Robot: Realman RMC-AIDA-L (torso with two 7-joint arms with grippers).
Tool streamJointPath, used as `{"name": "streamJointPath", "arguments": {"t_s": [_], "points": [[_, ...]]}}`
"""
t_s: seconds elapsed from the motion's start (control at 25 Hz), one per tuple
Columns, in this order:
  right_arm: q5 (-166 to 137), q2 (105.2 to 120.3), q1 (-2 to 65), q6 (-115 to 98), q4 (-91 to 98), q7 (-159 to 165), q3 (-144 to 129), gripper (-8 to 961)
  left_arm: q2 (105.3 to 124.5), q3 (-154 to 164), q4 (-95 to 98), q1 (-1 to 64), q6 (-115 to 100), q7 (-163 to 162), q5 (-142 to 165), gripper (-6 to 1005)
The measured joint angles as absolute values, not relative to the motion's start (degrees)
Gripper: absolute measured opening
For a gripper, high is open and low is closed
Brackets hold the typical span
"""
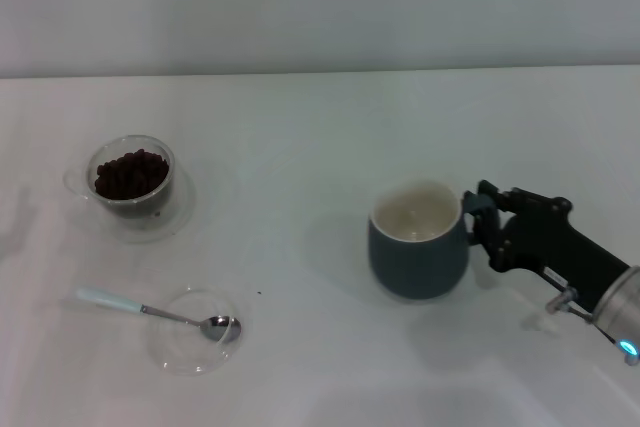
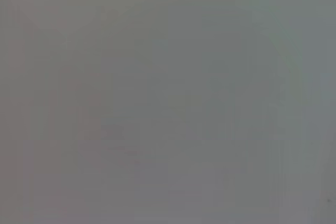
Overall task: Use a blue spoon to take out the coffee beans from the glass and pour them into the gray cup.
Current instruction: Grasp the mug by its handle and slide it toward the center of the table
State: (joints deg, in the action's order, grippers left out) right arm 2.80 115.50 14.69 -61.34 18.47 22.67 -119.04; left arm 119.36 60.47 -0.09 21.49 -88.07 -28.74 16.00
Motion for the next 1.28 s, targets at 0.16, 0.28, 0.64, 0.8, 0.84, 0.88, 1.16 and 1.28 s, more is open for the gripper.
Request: {"name": "streamJointPath", "arguments": {"t_s": [0.16, 0.28, 0.64, 0.8, 0.84, 0.88, 1.16, 1.28], "points": [[2.99, 115.68, 15.63, -60.77, 19.89, 22.26, -121.06, 177, 119.42, 60.52, -0.09, 21.59, -88.07, -28.74, 16.00, 860], [3.15, 115.83, 16.12, -58.66, 21.93, 21.27, -122.58, 176, 119.45, 60.55, -0.08, 21.61, -88.08, -28.76, 16.00, 860], [3.30, 116.17, 17.83, -53.51, 26.20, 20.05, -126.45, 175, 119.46, 60.56, -0.08, 21.73, -88.16, -28.83, 16.02, 860], [3.34, 116.21, 17.91, -53.25, 26.64, 20.04, -127.21, 174, 119.49, 60.61, -0.08, 21.79, -88.16, -28.84, 16.13, 861], [3.35, 116.21, 17.96, -53.17, 26.66, 20.04, -127.45, 174, 119.50, 60.62, -0.08, 21.82, -88.16, -28.86, 16.18, 861], [3.35, 116.21, 18.07, -53.01, 26.66, 20.03, -127.65, 174, 119.50, 60.63, -0.08, 21.84, -88.16, -28.87, 16.29, 861], [3.35, 116.18, 19.17, -51.08, 26.73, 19.94, -129.71, 173, 119.53, 60.64, -0.08, 21.80, -88.30, -28.97, 16.89, 861], [3.36, 116.18, 19.27, -50.96, 26.73, 19.94, -130.16, 173, 119.53, 60.65, -0.09, 21.67, -88.31, -28.99, 16.89, 860]]}}
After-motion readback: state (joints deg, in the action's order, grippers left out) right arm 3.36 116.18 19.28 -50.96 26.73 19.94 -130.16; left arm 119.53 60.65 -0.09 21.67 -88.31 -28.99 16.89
